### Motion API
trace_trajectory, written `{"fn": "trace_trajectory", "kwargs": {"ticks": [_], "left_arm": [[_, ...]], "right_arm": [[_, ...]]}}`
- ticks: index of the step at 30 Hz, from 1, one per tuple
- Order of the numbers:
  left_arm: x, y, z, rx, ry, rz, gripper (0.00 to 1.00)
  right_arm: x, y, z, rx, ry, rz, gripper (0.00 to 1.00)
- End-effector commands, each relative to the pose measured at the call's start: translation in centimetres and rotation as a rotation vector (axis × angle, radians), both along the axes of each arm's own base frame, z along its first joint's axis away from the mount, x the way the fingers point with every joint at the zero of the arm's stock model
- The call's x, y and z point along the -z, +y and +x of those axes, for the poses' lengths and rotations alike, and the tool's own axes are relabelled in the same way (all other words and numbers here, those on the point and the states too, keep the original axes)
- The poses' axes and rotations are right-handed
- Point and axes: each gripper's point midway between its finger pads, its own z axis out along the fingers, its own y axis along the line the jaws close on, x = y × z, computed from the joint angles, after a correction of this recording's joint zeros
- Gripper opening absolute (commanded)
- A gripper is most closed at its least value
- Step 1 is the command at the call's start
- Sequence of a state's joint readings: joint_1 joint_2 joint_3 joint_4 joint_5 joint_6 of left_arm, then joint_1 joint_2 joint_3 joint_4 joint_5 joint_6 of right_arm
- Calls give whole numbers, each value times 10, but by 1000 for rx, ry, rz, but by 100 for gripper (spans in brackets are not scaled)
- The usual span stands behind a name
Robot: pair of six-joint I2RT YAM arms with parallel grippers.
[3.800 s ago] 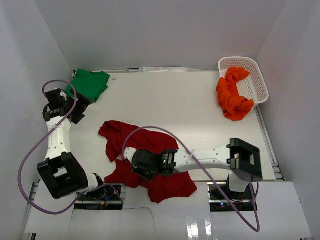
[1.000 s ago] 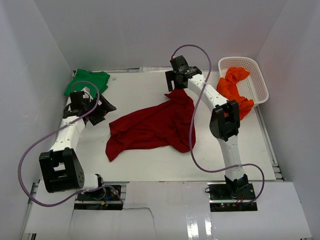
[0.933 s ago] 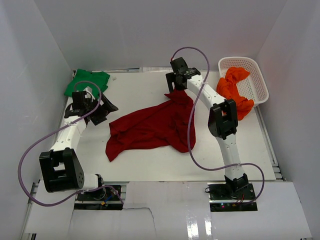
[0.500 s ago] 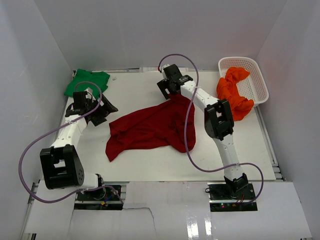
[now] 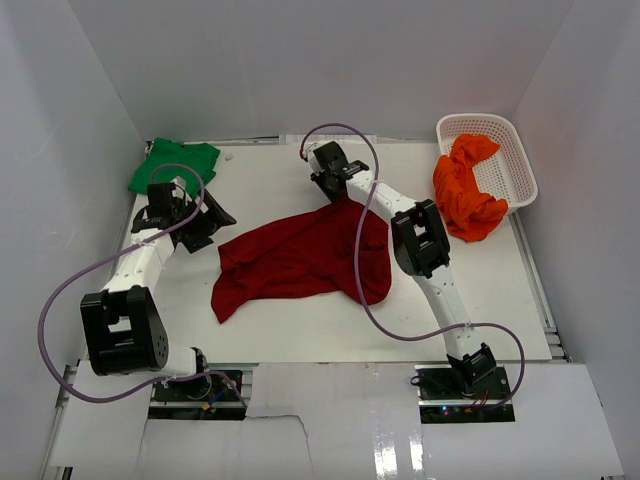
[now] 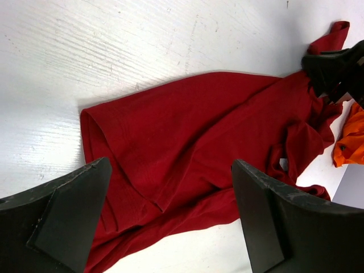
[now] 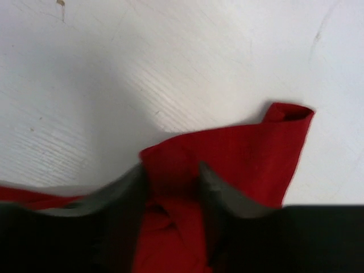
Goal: Fold and stack the t-shirts
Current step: Flatten out the tshirt
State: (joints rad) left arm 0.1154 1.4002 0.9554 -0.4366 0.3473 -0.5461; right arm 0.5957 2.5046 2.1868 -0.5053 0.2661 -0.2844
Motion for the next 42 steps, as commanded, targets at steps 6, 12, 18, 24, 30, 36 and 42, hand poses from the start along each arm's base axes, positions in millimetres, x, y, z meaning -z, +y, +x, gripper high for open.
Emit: {"fn": "trace_trajectory", "kwargs": {"ticks": [6, 12, 18, 24, 30, 36, 42], "left_arm": [[-8, 4, 5, -6, -28, 25, 98], [-5, 3, 5, 21, -19, 31, 98], [15, -17, 0, 117, 81, 122, 96], [44, -14, -5, 93, 199, 102, 92], [47, -20, -3, 125, 197, 30, 76], [-10, -36, -10, 198, 39, -19, 80], [-65, -54, -20, 306, -196, 313, 85]], "right_arm": [[-36, 2, 22, 6, -112, 3, 8], [-122, 20, 4, -35, -200, 121, 8], [-217, 1, -42, 1, -222, 274, 8], [-215, -85, -93, 214, -101, 366, 8], [-189, -162, -125, 439, -17, 356, 8], [-173, -169, -146, 414, 22, 375, 8], [-151, -158, -144, 384, 78, 389, 8]]}}
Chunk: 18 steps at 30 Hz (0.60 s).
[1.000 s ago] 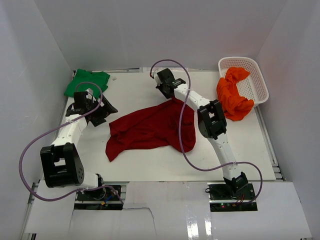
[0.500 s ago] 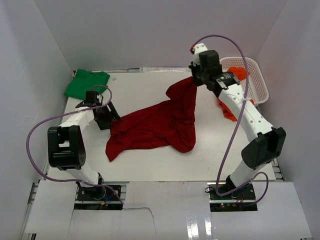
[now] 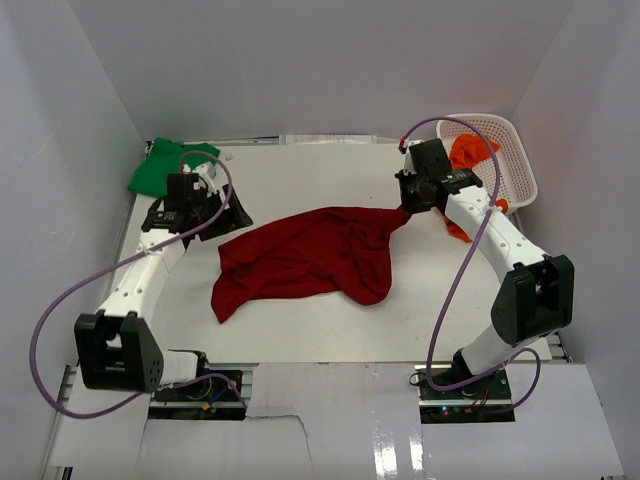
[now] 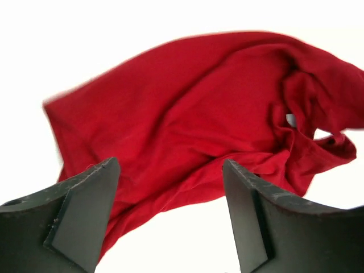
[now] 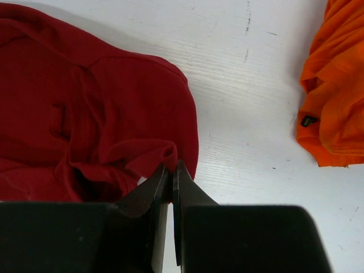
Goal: Fold and stack the t-shirts
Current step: Flatten out the tshirt
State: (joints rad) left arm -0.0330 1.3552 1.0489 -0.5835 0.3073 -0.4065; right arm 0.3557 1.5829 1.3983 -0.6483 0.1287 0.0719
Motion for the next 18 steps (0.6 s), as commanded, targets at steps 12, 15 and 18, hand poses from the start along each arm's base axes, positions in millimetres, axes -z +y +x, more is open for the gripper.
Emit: {"fn": "trace_trajectory", "kwargs": {"ticks": [12, 15, 18], "left_arm": [[12, -31, -38, 606, -269, 500, 98], [19, -21, -29, 612, -240, 587, 98], [34, -12, -22, 616, -184, 646, 97]], "right_arm": [[-36, 41, 22, -116, -61, 157, 8], [-40, 49, 18, -148, -62, 197, 8], [-40, 52, 18, -156, -65, 213, 8]]}}
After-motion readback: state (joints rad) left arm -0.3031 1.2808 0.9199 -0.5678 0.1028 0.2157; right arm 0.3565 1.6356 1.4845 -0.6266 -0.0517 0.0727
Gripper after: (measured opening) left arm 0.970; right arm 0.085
